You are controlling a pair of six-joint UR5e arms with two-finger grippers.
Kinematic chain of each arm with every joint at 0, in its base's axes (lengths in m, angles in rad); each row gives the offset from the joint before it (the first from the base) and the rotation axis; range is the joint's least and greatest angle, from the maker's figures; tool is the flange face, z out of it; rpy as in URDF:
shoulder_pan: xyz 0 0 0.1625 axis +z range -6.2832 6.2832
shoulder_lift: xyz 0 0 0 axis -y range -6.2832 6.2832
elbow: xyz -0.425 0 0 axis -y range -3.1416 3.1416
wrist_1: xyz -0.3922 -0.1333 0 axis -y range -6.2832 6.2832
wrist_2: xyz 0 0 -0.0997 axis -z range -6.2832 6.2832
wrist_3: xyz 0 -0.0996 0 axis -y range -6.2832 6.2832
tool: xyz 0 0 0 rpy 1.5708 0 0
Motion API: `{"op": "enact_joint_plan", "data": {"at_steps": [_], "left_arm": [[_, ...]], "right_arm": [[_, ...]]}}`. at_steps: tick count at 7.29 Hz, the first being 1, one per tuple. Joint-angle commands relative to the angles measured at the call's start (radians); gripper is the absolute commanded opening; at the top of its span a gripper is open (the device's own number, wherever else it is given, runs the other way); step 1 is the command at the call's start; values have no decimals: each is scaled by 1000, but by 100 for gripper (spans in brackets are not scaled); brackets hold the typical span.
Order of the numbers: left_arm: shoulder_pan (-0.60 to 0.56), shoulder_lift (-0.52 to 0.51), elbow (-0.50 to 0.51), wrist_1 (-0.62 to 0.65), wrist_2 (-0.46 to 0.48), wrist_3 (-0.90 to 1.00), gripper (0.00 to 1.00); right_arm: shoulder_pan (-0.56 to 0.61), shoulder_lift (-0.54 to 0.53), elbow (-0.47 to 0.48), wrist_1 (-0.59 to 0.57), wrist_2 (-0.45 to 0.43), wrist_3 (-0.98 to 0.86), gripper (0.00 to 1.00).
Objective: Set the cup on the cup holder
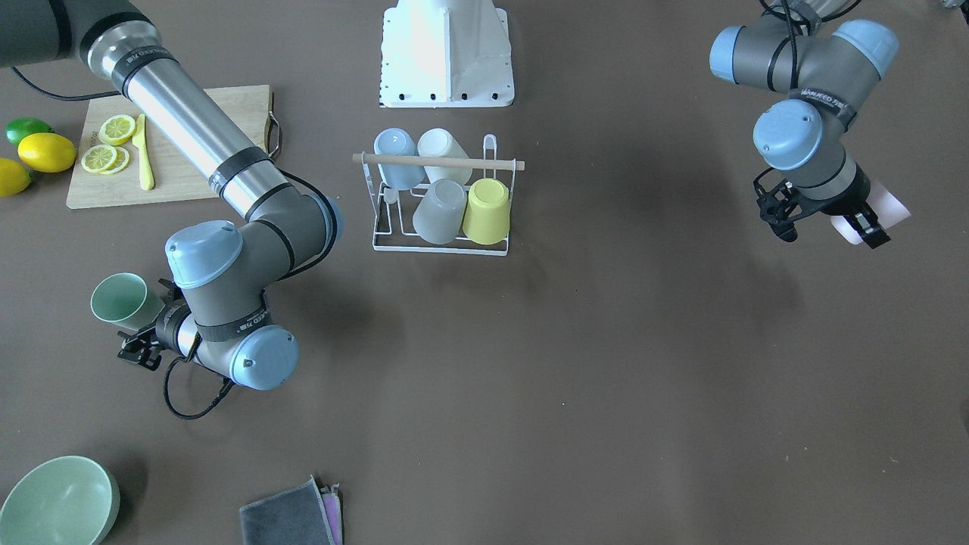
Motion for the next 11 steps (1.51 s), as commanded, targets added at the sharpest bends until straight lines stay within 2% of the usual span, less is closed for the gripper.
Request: {"op": "enact_joint_plan", "data": {"at_steps": [1,2,3,5,6,8,10,11], "left_arm": [[-11,-41,-46,8,-9,-17,57],[-20,-44,-82,9,-10,-23,57],[-48,-21,-169,11,-36,-25,57],[-175,-10,-306,6,-158,-28,57],[-198,-1,-347,-1,-182,-55,57],[-231,-18,-365,-26,-222,-146,54],[-243,23,-362,-162,-335,-178,52],[-241,22,-360,-178,-342,-198,50]], "right_arm": [[-4,1,-15,-1,-21,-5,100],[-4,1,-19,-1,-27,-5,100],[-10,1,-27,-1,-27,-5,100],[-14,1,-42,-1,-26,-5,100],[-19,1,-53,-3,-27,-5,100],[-19,2,-55,-12,-32,-8,100],[-19,8,-53,-36,-40,-22,100],[-19,8,-53,-37,-47,-27,96]]}}
